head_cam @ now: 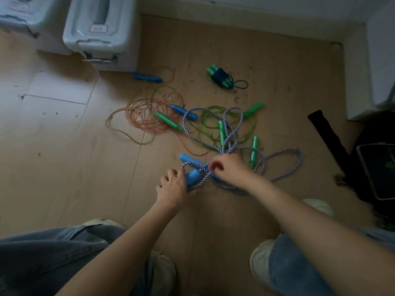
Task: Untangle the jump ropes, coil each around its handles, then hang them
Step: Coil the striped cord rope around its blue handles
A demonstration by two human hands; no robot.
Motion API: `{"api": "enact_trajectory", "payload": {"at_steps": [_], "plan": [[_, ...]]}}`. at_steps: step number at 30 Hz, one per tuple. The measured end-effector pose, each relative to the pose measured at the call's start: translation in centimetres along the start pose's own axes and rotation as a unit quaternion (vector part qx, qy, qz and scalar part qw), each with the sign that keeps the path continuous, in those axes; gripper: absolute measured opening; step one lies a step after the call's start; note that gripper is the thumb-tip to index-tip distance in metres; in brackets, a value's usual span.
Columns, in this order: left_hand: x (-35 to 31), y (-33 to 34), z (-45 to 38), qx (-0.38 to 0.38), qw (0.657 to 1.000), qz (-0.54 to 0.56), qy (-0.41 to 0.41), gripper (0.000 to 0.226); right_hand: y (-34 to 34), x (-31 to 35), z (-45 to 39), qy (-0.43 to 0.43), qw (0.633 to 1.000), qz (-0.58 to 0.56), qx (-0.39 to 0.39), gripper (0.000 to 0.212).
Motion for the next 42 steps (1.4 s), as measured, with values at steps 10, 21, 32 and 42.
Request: {"api": "enact_trajectory", "payload": {"at_steps": [10,21,32,42], "plan": [[-2.6,-0.1,-1.8,0.028,0.990,0.117,0.071,0.040,3.8,2.0,0.6,-0.121,0.992,0.020,-0.004,0.057],[1.1,-10.6,-2.6,-0.082,0.981,0.166,0.052,0.025,-1.6,1.6,-0.2,-0.071,0.983,0.168,0.015,0.040],[-5.7,-5.2,-1.2,-0.074,0.975,-0.027,0.208,0.048,-3.7,-2.8,0.5,0.002,0.999,0.023,-0.029,0.031],[-8.5,-0.9,-2.3,0.164,0.958,-0.082,0.221,0.030,-4.9,-5.3,0.3,0.094,0.985,-0.137,-0.053,0.040]]}}
Point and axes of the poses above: each hand's wrist, its own z-axis away from the middle knuckle, its own y-axis out of the palm, x = y × z, the point moved 10 cm from there along -z, towards the middle knuckle, and after that the axes turned 5 degrees about z, right-handed, at the moved point
